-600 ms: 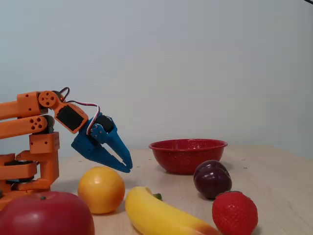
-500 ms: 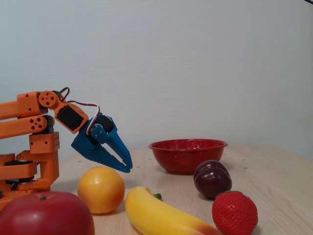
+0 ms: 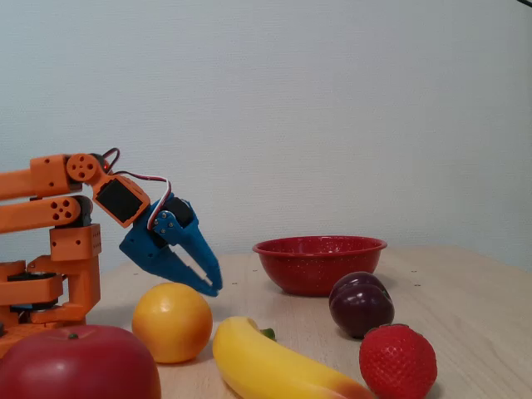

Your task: Put the banana in the red bowl.

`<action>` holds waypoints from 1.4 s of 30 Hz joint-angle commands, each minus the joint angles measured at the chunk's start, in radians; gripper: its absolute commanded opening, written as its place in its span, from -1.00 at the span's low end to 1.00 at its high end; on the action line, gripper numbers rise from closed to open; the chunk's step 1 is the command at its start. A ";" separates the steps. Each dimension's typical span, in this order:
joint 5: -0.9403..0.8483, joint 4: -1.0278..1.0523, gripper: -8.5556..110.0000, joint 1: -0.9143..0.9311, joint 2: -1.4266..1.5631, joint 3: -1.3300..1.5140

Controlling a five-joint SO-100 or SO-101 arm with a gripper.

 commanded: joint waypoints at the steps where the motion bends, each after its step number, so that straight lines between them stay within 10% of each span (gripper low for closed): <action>1: 0.025 0.008 -0.85 -0.026 -0.078 -0.175; 31: 0.865 0.686 -0.83 -0.546 -1.460 -1.681; 42: 1.315 0.758 -0.03 -0.752 -1.793 -1.927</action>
